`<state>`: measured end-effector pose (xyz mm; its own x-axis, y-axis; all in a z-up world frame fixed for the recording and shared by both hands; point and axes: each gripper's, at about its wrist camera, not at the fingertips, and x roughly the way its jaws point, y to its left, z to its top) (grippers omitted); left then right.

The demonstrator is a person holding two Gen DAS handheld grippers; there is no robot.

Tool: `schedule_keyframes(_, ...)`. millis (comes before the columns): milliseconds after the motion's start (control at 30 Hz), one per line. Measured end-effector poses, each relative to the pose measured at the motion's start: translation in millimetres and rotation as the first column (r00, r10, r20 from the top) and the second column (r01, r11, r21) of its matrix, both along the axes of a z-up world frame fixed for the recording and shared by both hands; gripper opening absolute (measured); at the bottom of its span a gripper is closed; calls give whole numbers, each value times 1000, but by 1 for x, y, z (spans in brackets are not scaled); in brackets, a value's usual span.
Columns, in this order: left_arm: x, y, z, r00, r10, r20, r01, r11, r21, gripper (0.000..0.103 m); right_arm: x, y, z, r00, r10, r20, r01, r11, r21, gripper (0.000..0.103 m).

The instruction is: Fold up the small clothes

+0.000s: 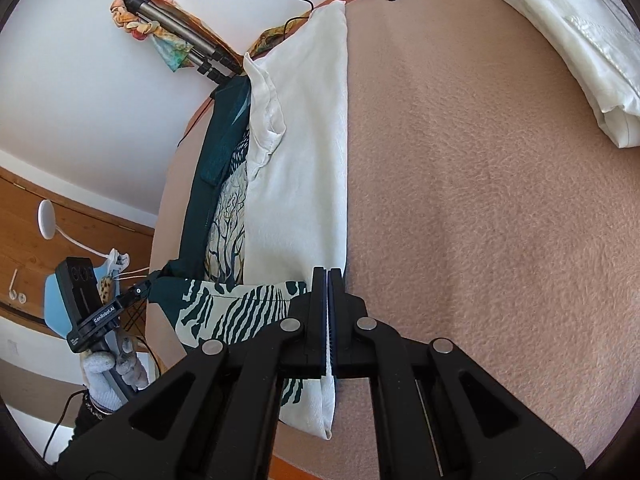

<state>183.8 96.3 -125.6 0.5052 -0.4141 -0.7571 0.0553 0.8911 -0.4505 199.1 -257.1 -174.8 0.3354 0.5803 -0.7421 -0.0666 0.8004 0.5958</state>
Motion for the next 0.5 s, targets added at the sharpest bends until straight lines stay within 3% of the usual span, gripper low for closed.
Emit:
schedule_keyframes(33, -3, 4, 2, 1000, -9, 25, 9, 1000, -13, 24, -2, 1, 3, 1000, 20, 19, -20, 1000, -6, 2)
schedule_keyframes(133, -10, 5, 5, 997, -53, 50, 50, 997, 58, 24, -10, 13, 14, 991, 104, 90, -97, 992, -75, 7)
schedule_keyframes(200, -12, 3, 2, 996, -69, 55, 66, 996, 67, 24, -15, 19, 15, 984, 143, 102, -132, 985, -110, 26)
schedule_keyframes(400, 8, -25, -14, 989, -147, 22, 143, 979, 142, 24, -23, 32, 4, 976, 192, 102, -169, 965, -199, 28)
schedule_keyframes(500, 11, -34, -19, 985, -172, 18, 168, 976, 141, 24, -22, 36, 5, 971, 208, 119, -177, 957, -228, 28)
